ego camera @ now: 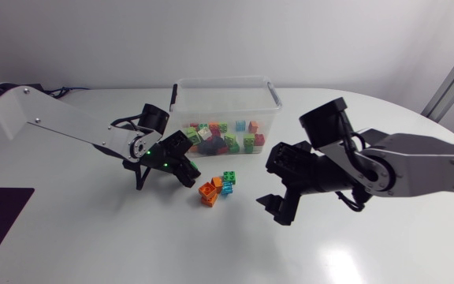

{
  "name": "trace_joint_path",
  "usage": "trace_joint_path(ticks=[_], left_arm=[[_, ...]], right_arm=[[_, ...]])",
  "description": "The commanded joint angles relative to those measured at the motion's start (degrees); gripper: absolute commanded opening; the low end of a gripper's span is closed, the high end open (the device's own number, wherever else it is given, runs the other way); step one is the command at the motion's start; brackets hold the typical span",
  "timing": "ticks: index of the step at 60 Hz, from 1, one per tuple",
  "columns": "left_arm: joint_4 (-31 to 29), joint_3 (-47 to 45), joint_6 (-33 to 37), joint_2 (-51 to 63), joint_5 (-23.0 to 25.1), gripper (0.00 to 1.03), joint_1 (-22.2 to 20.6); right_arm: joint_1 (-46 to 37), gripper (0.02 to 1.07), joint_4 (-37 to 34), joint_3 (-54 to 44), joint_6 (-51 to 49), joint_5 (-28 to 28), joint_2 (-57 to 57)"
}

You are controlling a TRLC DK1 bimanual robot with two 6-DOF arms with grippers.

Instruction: Place the duplo bricks in the container

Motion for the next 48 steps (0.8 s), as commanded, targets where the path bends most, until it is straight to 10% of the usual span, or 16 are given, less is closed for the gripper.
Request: trace_joint_path(ticks=[1, 25, 48], left_arm=[[0.0, -2.6, 2.5, -1.0, 2.1, 0.39, 1.2], [-4.3, -8.3, 8.6, -10.3, 4.4, 0.40, 4.4], [-5.9, -12.3, 7.9, -21.3, 5.0, 0.40, 1.7]], right_arm=[[1.2, 1.00, 0.1, 2.5, -3.5, -0.3, 4.1], [5.0, 0.99, 0.5, 9.1, -15.1, -2.0, 15.4], [8.2, 0.90, 10.4, 9.9, -22.3, 7.4, 22.9]])
